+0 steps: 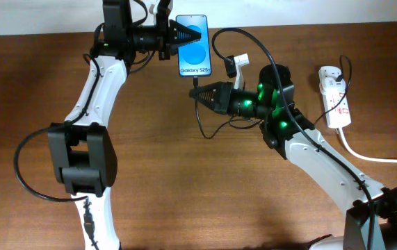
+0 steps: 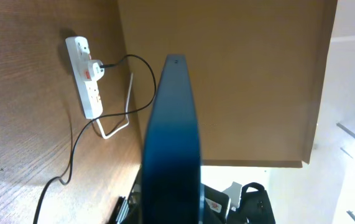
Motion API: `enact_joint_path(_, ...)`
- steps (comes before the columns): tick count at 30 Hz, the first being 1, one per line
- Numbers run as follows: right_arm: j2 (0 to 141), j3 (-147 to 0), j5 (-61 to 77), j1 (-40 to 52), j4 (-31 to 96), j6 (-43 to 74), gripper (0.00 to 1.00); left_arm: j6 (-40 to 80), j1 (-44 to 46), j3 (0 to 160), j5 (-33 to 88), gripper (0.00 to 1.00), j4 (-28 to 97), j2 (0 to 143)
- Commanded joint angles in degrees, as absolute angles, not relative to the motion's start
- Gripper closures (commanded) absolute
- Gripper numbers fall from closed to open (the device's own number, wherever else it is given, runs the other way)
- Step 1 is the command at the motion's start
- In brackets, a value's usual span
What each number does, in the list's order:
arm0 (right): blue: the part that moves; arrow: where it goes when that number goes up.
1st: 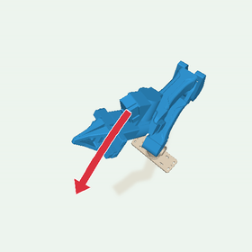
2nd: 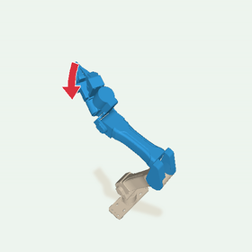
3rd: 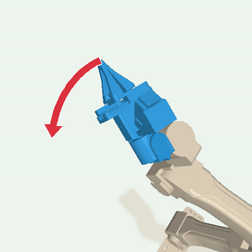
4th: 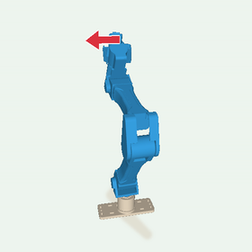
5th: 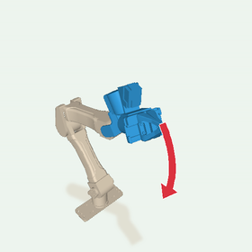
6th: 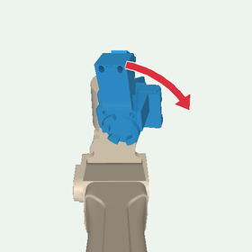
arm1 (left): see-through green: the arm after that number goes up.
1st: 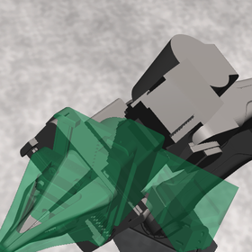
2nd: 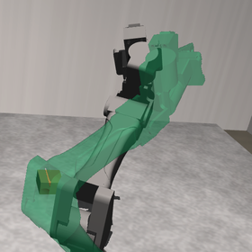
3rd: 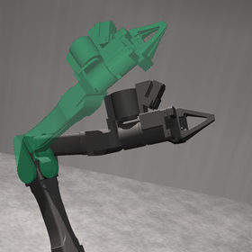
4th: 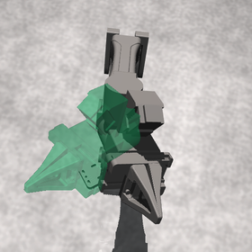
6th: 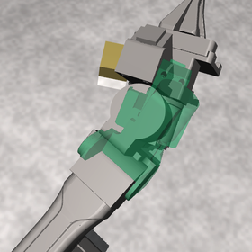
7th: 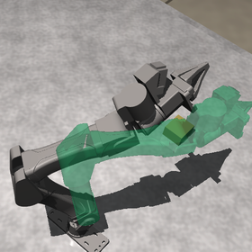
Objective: Plug charger to phone and switch on socket
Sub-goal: 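Align the connector under the phone's bottom port and push it upward, then open the right gripper and withdraw it from the plugged cable, then lower the phone flat onto the table with the left gripper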
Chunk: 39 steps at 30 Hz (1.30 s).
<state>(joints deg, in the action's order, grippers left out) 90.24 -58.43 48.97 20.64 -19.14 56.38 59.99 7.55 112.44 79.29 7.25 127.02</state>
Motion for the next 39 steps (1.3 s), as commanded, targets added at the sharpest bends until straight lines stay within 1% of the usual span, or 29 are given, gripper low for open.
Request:
enact_joint_path(1, 90.4, -58.8, 46.1, 20.5, -20.0, 55.6, 0.96, 58.4, 8.2, 113.4, 81.9, 1.0, 6.9, 126.6)
enact_joint_path(6, 90.5, -58.8, 40.5, 20.4, -21.9, 55.6, 0.96, 58.2, 8.2, 113.4, 82.8, 1.0, 7.1, 126.6)
enact_joint_path(9, 90.5, -58.8, 41.3, 19.0, -21.3, 55.5, 0.96, 58.2, 8.2, 113.4, 83.3, 1.0, 7.1, 126.6)
enact_joint_path(10, 90.5, -58.8, 42.3, 19.0, -20.1, 55.3, 0.92, 58.2, 8.1, 113.4, 83.2, 1.0, 7.1, 126.6)
enact_joint_path(12, 90.5, -58.8, 44.4, 19.0, -16.3, 53.7, 0.8, 58.2, 7.7, 113.4, 83.2, 1.0, 7.1, 126.6)
enact_joint_path(13, 90.5, -58.8, 45.6, 19.0, -15.8, 53.0, 0.77, 58.2, 7.6, 113.4, 83.2, 1.0, 7.1, 126.6)
enact_joint_path(15, 90.5, -58.8, 48.8, 19.0, -15.9, 52.7, 0.66, 58.1, 7.2, 113.4, 83.2, 1.0, 7.1, 126.6)
enact_joint_path(17, 90.5, -58.8, 52.8, 17.2, -15.8, 52.1, 0.64, 55.7, 6.9, 113.4, 83.5, 1.0, 7.2, 126.6)
enact_joint_path(21, 90.4, -58.8, 57.4, 12.2, -14.4, 51.5, 0.64, 47.4, 6.9, 113.4, 87.6, 1.0, 8.2, 126.7)
enact_joint_path(22, 90.4, -58.8, 57.9, 11.4, -12.0, 49.8, 0.64, 45.8, 6.9, 113.4, 87.7, 1.0, 9.2, 126.6)
enact_joint_path(24, 90.4, -58.8, 57.9, 9.5, -3.2, 43.4, 0.64, 37.3, 6.9, 113.3, 87.7, 1.0, 14.9, 126.7)
enact_joint_path(27, 90.4, -58.8, 57.9, 6.2, 2.0, 38.7, 0.63, 28.8, 6.9, 113.3, 87.0, 1.0, 22.3, 126.7)
enact_joint_path(28, 90.4, -58.8, 57.8, 5.0, 3.0, 37.7, 0.59, 26.8, 6.9, 113.3, 83.8, 1.0, 25.0, 126.7)
enact_joint_path(29, 90.4, -58.8, 57.6, 4.1, 4.3, 36.4, 0.58, 25.3, 6.9, 113.3, 80.9, 1.0, 27.1, 126.7)
enact_joint_path(31, 90.4, -58.8, 53.4, 4.0, 8.4, 33.0, 0.55, 16.2, 6.9, 113.3, 66.5, 1.0, 40.4, 126.7)
enact_joint_path(32, 90.4, -59.1, 51.6, 3.9, 9.3, 31.7, 0.52, 12.8, 6.9, 113.3, 58.4, 1.0, 45.5, 126.7)
enact_joint_path(33, 90.4, -60.9, 48.7, 3.9, 12.8, 29.3, 0.5, 9.7, 6.9, 113.3, 50.5, 1.0, 50.0, 126.7)
enact_joint_path(34, 90.4, -63.9, 45.0, 3.9, 18.4, 26.2, 0.5, 7.2, 6.9, 113.3, 46.6, 1.0, 52.9, 126.7)
enact_joint_path(37, 90.4, -71.2, 36.5, 4.2, 30.5, 20.4, 0.5, 6.1, 6.9, 113.3, 40.2, 1.0, 55.6, 126.9)
enact_joint_path(39, 90.4, -73.0, 35.0, 4.2, 33.5, 18.9, 0.5, 6.1, 6.9, 113.3, 40.2, 1.0, 55.6, 129.8)
